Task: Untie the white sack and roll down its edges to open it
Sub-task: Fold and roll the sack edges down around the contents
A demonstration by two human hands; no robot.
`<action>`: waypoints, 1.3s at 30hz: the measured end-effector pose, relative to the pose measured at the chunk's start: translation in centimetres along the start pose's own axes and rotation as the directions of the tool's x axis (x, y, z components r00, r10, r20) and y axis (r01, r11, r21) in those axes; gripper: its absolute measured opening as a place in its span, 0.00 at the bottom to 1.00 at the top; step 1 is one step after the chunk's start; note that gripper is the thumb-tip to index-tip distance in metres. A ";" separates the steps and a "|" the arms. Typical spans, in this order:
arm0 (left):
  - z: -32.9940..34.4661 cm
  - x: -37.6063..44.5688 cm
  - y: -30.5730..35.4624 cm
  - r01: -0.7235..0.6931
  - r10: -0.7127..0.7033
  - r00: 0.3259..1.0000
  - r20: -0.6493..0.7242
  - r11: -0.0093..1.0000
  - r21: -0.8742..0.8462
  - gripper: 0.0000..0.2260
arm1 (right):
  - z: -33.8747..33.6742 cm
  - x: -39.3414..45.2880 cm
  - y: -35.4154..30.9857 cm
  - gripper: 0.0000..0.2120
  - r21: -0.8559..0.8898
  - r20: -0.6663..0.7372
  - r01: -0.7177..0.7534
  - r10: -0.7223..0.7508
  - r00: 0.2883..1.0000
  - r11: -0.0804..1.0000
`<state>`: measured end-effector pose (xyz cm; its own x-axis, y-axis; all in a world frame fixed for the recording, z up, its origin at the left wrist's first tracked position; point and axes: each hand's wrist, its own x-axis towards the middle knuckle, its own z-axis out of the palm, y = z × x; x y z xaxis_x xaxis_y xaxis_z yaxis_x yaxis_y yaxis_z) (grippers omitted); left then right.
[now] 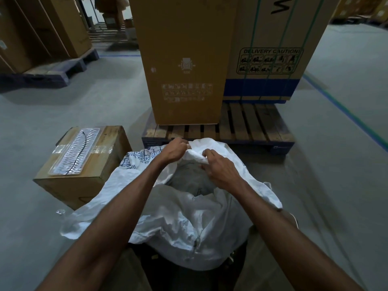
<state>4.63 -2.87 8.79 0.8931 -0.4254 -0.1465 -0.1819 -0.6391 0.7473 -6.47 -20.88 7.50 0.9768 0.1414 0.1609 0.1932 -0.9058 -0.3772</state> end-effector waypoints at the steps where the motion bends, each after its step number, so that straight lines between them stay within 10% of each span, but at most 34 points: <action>1: -0.1 -0.1 -0.2 -0.016 0.016 1.000 0.024 1.000 0.002 0.12 | 0.1 0.1 0.0 0.14 0.005 -0.015 -0.016 0.016 1.000 1.000; 8: 1.5 -2.3 -2.4 -0.348 0.391 0.920 0.013 0.802 0.485 0.11 | -2.1 2.1 1.4 0.10 0.118 0.079 -0.273 0.265 0.961 0.955; 15: 2.1 -1.4 0.0 -0.129 0.141 0.975 -0.171 0.988 0.083 0.11 | -2.1 1.9 -0.7 0.12 -0.017 -0.189 -0.285 0.277 0.942 0.958; 20: 1.8 -2.0 0.4 -0.280 0.271 0.960 0.072 0.923 0.264 0.18 | -3.0 3.2 0.5 0.14 0.287 0.224 -0.519 0.470 0.854 0.805; 24: 2.6 -2.0 1.1 -0.376 0.412 0.909 -0.058 0.873 0.310 0.08 | -4.2 3.9 -0.1 0.18 0.512 0.305 -0.489 0.383 0.872 0.706; 28: 1.7 -1.5 2.2 -0.211 0.228 0.966 -0.117 0.967 0.141 0.11 | -2.0 2.1 -1.1 0.24 0.116 0.004 -0.231 0.232 0.973 0.966; 32: 0.6 -1.1 2.6 -0.107 0.119 0.982 -0.148 0.991 0.086 0.17 | -1.4 0.4 -0.9 0.14 -0.234 -0.246 -0.178 0.119 0.962 0.956; 39: 0.6 -2.3 1.6 -0.386 0.379 0.922 0.074 0.892 0.236 0.08 | -5.3 1.9 0.5 0.17 0.420 0.146 -0.265 0.223 0.964 0.868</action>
<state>2.06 -3.35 9.90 0.7240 -0.6825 0.1002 -0.6040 -0.5569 0.5701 -5.03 -23.16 12.43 0.9980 -0.0076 -0.0623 -0.0520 -0.6557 -0.7532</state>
